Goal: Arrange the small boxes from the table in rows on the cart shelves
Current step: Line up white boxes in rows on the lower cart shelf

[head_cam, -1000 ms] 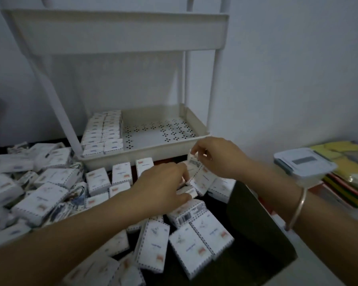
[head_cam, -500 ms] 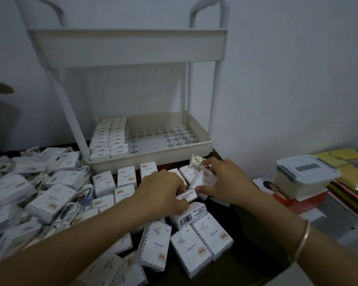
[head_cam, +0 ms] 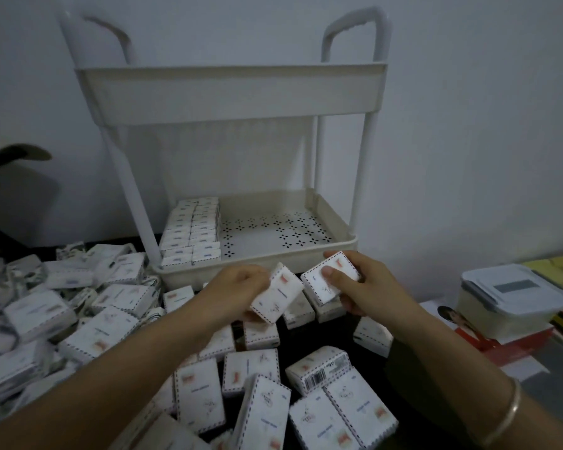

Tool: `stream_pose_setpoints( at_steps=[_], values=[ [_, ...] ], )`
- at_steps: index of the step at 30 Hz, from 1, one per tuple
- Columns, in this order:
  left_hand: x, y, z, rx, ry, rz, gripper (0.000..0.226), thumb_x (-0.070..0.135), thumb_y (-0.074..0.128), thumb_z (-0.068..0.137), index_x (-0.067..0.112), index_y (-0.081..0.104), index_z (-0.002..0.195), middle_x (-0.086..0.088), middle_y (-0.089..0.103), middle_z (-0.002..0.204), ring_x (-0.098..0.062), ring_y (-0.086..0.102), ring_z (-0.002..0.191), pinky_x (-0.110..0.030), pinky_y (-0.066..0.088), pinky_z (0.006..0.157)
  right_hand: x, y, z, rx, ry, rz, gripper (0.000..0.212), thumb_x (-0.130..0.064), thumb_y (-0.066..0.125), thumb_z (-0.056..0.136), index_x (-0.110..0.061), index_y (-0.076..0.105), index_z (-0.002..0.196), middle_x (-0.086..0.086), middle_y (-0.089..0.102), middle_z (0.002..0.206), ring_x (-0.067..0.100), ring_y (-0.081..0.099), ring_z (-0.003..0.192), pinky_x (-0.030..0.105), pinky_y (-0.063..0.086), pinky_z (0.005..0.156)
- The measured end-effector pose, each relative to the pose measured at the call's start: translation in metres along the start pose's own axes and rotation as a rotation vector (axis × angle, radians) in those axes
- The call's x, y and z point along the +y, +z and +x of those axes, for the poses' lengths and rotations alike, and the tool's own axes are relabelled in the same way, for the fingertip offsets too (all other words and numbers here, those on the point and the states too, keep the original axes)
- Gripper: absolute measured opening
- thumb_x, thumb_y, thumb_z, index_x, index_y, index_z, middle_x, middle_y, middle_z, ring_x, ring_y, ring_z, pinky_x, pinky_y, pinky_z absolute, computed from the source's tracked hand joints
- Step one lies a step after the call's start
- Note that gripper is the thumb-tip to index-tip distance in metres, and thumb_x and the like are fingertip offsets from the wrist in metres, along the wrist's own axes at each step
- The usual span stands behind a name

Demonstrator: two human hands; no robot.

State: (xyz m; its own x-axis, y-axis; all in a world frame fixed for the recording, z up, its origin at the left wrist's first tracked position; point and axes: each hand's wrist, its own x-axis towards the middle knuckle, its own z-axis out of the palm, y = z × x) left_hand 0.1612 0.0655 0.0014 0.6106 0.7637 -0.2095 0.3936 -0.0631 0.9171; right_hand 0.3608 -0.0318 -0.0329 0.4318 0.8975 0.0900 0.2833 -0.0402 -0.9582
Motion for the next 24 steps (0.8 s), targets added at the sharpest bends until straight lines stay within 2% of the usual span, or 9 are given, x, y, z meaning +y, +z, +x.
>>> stream_pose_setpoints(
  at_steps=[3,7,11,14,16,18,20,22,24],
  values=[
    [0.002,-0.016,0.001,-0.03,-0.113,-0.272,0.027,0.017,0.044,0.1,0.011,0.068,0.111,-0.019,0.069,0.108,-0.027,0.067,0.098,-0.042,0.06,0.072,-0.007,0.011,0.013,-0.059,0.018,0.054,0.022,-0.027,0.057,0.096,-0.03,0.058,0.118,-0.009,0.064,0.065,0.012,0.055,0.051,0.023,0.041,0.045],
    [-0.001,-0.036,0.004,-0.066,-0.162,-0.457,0.03,0.021,0.038,0.103,0.006,0.062,0.115,-0.018,0.072,0.105,-0.029,0.071,0.096,-0.041,0.059,0.068,-0.018,0.028,0.039,-0.076,0.003,0.029,0.028,-0.022,0.053,0.098,-0.027,0.051,0.125,0.004,0.067,0.086,0.014,0.06,0.059,0.028,0.044,0.05],
    [-0.001,-0.054,0.007,-0.021,-0.192,-0.548,0.028,0.018,0.037,0.104,0.004,0.058,0.116,-0.021,0.071,0.105,-0.032,0.071,0.093,-0.044,0.061,0.068,-0.029,0.042,0.075,-0.085,-0.042,-0.004,0.032,-0.016,0.046,0.101,-0.026,0.046,0.131,0.003,0.064,0.103,0.015,0.067,0.068,0.03,0.049,0.058],
    [-0.003,-0.07,0.012,0.044,-0.186,-0.604,0.027,0.02,0.038,0.104,0.006,0.056,0.118,-0.022,0.071,0.103,-0.034,0.072,0.09,-0.044,0.061,0.065,-0.034,0.057,0.099,-0.062,-0.152,-0.173,0.037,-0.019,0.045,0.101,-0.028,0.04,0.136,0.002,0.059,0.117,0.012,0.068,0.074,0.031,0.053,0.063],
    [-0.004,-0.081,0.015,0.063,-0.177,-0.645,0.027,0.027,0.043,0.102,0.01,0.057,0.117,-0.02,0.072,0.104,-0.035,0.071,0.092,-0.042,0.061,0.063,-0.033,0.067,0.11,-0.009,-0.282,-0.406,0.042,-0.025,0.049,0.099,-0.026,0.037,0.139,0.0,0.063,0.109,0.011,0.065,0.077,0.032,0.052,0.068],
    [-0.004,-0.091,0.017,0.084,-0.159,-0.613,0.026,0.027,0.051,0.098,0.011,0.058,0.117,-0.018,0.072,0.104,-0.033,0.071,0.094,-0.041,0.061,0.065,-0.03,0.077,0.12,0.031,-0.402,-0.586,0.04,-0.031,0.056,0.096,-0.025,0.041,0.132,-0.002,0.066,0.103,0.014,0.063,0.08,0.037,0.053,0.071],
    [-0.005,-0.098,0.018,0.118,-0.123,-0.53,0.025,0.018,0.055,0.096,0.01,0.058,0.12,-0.015,0.073,0.102,-0.028,0.072,0.094,-0.042,0.061,0.073,-0.027,0.084,0.128,-0.009,-0.43,-0.606,0.034,-0.033,0.06,0.093,-0.024,0.048,0.124,-0.004,0.067,0.105,0.014,0.062,0.086,0.038,0.052,0.073],
    [-0.007,-0.101,0.017,0.176,-0.073,-0.41,0.023,0.013,0.057,0.096,0.011,0.06,0.118,-0.008,0.075,0.096,-0.021,0.073,0.089,-0.041,0.061,0.074,-0.023,0.092,0.133,-0.112,-0.406,-0.557,0.028,-0.03,0.065,0.09,-0.027,0.054,0.116,-0.008,0.065,0.104,0.01,0.061,0.089,0.032,0.051,0.075],
    [-0.008,-0.101,0.017,0.261,-0.03,-0.249,0.019,0.016,0.06,0.094,0.016,0.062,0.113,0.005,0.075,0.084,-0.008,0.072,0.077,-0.032,0.059,0.068,-0.02,0.098,0.134,-0.208,-0.359,-0.488,0.026,-0.03,0.066,0.09,-0.035,0.057,0.113,-0.014,0.062,0.108,0.003,0.059,0.086,0.024,0.049,0.075]
  ],
)
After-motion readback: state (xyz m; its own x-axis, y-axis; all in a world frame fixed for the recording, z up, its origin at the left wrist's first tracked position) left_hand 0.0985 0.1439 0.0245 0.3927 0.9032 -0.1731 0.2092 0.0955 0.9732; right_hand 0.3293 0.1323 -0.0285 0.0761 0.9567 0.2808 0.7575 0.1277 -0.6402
